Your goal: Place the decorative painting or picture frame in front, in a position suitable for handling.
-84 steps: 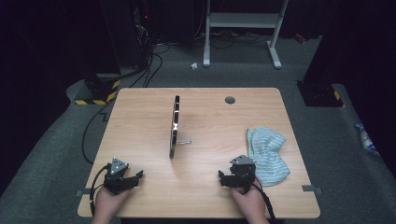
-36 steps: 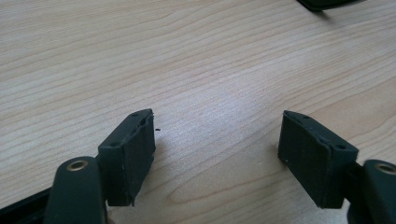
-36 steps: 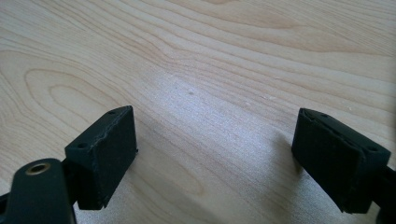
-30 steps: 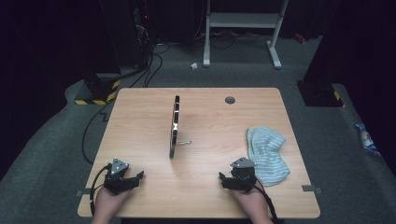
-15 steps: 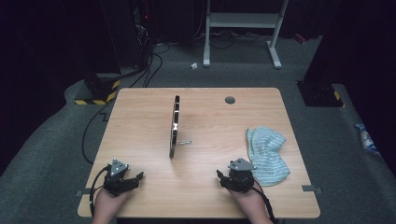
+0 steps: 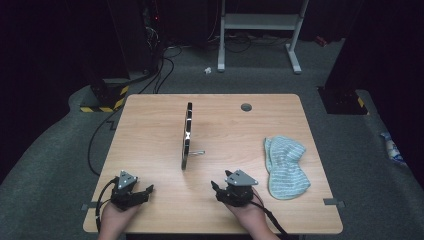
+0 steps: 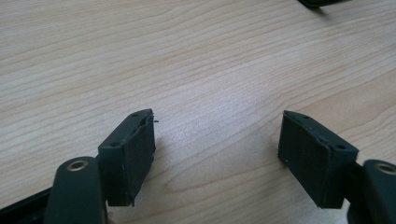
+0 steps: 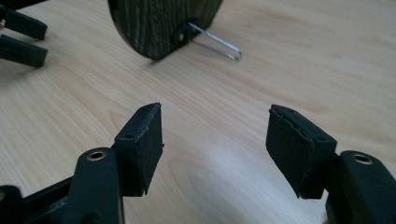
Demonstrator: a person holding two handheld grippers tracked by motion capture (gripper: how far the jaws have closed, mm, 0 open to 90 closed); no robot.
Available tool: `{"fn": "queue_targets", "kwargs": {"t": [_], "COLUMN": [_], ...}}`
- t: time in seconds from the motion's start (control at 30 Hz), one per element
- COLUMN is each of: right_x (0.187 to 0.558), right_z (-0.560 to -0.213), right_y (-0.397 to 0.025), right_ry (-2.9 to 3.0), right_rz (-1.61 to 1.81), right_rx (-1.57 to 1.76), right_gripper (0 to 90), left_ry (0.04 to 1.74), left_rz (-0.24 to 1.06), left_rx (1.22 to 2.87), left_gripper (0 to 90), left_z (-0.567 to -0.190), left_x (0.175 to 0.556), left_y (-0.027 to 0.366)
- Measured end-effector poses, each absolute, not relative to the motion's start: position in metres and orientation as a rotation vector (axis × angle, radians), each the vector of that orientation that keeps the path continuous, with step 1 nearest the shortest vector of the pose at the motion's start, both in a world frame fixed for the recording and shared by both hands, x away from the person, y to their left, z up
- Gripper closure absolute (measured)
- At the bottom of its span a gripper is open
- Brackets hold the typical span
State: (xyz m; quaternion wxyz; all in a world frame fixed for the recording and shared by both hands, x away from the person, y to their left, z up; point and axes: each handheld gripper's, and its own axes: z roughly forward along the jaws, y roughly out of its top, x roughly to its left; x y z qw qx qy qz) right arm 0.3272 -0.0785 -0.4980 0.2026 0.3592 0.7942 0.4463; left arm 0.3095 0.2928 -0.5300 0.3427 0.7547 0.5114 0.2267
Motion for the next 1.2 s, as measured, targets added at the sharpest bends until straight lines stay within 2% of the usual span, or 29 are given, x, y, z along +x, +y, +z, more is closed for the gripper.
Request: {"fn": "queue_targets", "kwargs": {"t": [0.1, 0.47, 0.63, 0.97, 1.1, 1.2], "right_x": [0.331, 0.343, 0.355, 0.363, 0.364, 0.365], "right_z": [-0.492, -0.467, -0.459, -0.459, -0.458, -0.455], "right_y": [-0.061, -0.009, 0.017, 0.024, 0.023, 0.026], "right_ry": [2.221, 2.205, 2.175, 2.112, 2.109, 2.100], "right_rz": [1.238, 1.292, 1.323, 1.362, 1.366, 1.370], "right_rx": [0.989, 0.912, 0.895, 0.904, 0.901, 0.919], "right_gripper": [33.3, 35.6, 42.5, 57.7, 59.3, 55.5], "left_ry": [1.315, 1.295, 1.293, 1.294, 1.294, 1.294], "left_rz": [0.571, 0.570, 0.570, 0.570, 0.570, 0.569], "left_rx": [1.966, 1.979, 1.981, 1.980, 1.980, 1.979], "left_gripper": [27.4, 27.5, 27.5, 27.6, 27.6, 27.7], "left_z": [-0.530, -0.530, -0.530, -0.530, -0.530, -0.530], "left_x": [0.311, 0.314, 0.314, 0.314, 0.314, 0.314], "left_y": [0.294, 0.293, 0.293, 0.293, 0.293, 0.293]}}
